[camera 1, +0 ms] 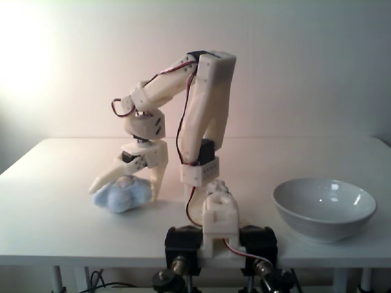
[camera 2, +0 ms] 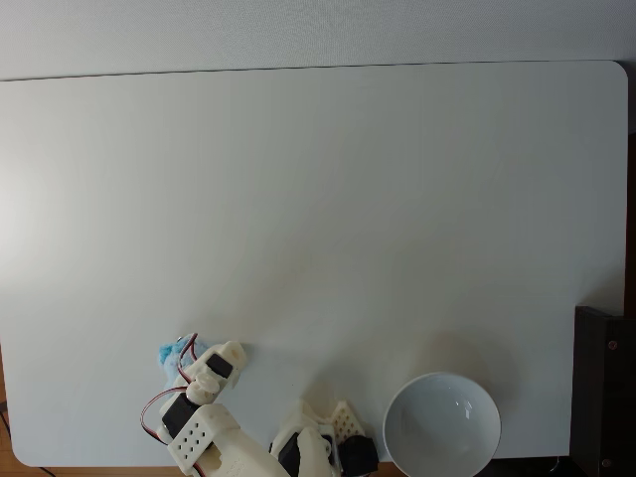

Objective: Grasp a skyblue doll and put it into the bowl.

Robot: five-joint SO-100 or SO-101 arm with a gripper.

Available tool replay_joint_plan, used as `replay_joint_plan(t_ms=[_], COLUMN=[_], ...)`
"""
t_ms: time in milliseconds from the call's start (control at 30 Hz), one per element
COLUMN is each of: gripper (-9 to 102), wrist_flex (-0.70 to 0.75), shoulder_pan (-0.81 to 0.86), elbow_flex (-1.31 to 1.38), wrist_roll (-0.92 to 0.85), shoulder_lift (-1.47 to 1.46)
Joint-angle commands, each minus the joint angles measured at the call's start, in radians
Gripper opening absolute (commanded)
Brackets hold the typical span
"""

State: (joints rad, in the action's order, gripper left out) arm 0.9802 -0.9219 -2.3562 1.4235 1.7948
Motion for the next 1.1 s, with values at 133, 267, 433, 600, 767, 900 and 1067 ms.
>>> replay_joint_plan(t_ms=[133, 267, 433, 600, 767, 900, 1067], gripper=[49, 19, 0, 7, 7, 7, 7], wrist_flex=[-0.002, 0.003, 0.006, 0.006, 0.006, 0.006, 0.006], shoulder_pan=[0.006, 0.006, 0.008, 0.028, 0.087, 0.16, 0.262], elbow_flex=[0.009, 0.011, 0.011, 0.012, 0.011, 0.011, 0.003], wrist_roll=[-0.005, -0.006, -0.006, -0.006, 0.006, 0.008, 0.009], shoulder_lift=[0.0, 0.011, 0.014, 0.06, 0.249, 0.397, 0.597])
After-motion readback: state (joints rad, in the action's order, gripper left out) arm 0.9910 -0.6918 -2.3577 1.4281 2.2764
